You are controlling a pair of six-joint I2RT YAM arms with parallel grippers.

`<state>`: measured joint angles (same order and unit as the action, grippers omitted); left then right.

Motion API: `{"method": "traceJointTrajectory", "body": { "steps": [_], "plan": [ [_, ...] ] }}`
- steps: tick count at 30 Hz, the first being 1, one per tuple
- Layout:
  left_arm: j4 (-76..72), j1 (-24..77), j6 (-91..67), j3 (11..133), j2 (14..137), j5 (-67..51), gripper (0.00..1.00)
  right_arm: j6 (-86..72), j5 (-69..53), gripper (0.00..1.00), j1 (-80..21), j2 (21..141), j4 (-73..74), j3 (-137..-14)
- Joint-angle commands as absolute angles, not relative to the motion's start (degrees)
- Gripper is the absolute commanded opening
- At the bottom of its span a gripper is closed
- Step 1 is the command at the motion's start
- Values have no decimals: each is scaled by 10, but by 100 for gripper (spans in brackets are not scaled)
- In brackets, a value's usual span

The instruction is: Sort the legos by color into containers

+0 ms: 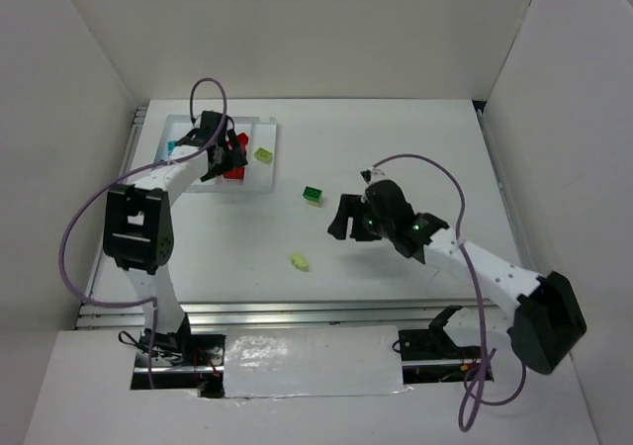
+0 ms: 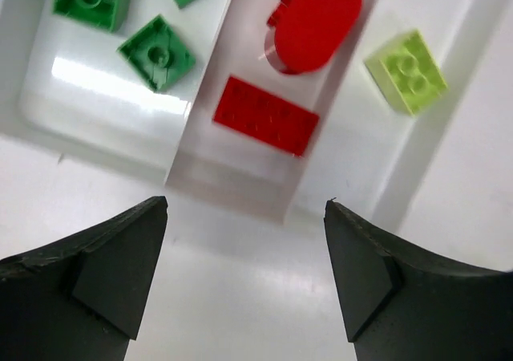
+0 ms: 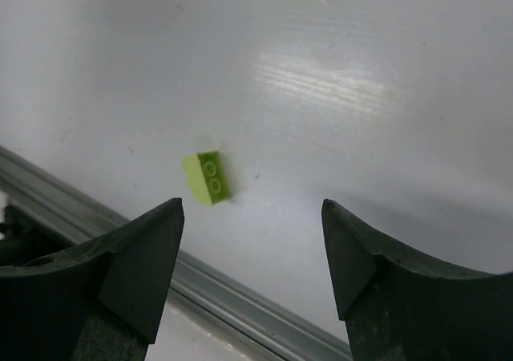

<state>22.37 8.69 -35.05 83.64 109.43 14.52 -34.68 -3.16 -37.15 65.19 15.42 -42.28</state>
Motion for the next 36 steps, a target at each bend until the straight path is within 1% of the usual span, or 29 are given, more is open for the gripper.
{"method": "traceJointTrajectory", "body": {
  "steps": [1,2,3,4,5,7,8,10,13,14,18,22,26,30,34,35,36],
  "plan": [
    [204,106,-367,794,956,134,92,-255,-8,77,-375,763,151,-539],
    [199,118,-370,756,899,136,93,-237,-9,75,-375,789,164,-566],
    [200,122,-373,738,870,136,93,-220,-1,74,-375,814,186,-592],
    [200,124,-376,719,844,134,93,-189,13,74,-374,857,190,-631],
    [199,128,-380,680,788,128,93,-174,31,74,-375,877,194,-650],
    [200,139,-388,644,733,123,94,-121,54,74,-374,943,212,-709],
    [202,145,-388,612,678,119,94,-107,61,74,-374,966,227,-732],
    [213,157,-385,589,608,113,94,-72,90,74,-374,1033,264,-795],
    [230,163,-371,557,544,74,97,-42,114,74,-374,1098,277,-849],
    [230,162,-352,546,534,35,98,-38,117,74,-373,1112,280,-861],
    [257,162,-321,540,501,-31,98,-6,87,70,-373,1180,311,-923],
    [265,163,-301,521,478,-44,99,15,90,69,-372,1196,299,-933],
    [243,163,-301,503,477,-85,99,45,72,69,-372,1201,286,-937],
    [222,163,-307,487,484,-119,99,84,37,70,-372,1218,294,-955],
    [213,163,-306,484,486,-128,99,119,3,69,-371,1243,314,-982],
    [211,163,-306,483,484,-130,99,121,-12,67,-372,1245,310,-982],
    [210,163,-306,481,483,-133,99,122,-15,63,-372,1245,307,-983]
  ]
}}
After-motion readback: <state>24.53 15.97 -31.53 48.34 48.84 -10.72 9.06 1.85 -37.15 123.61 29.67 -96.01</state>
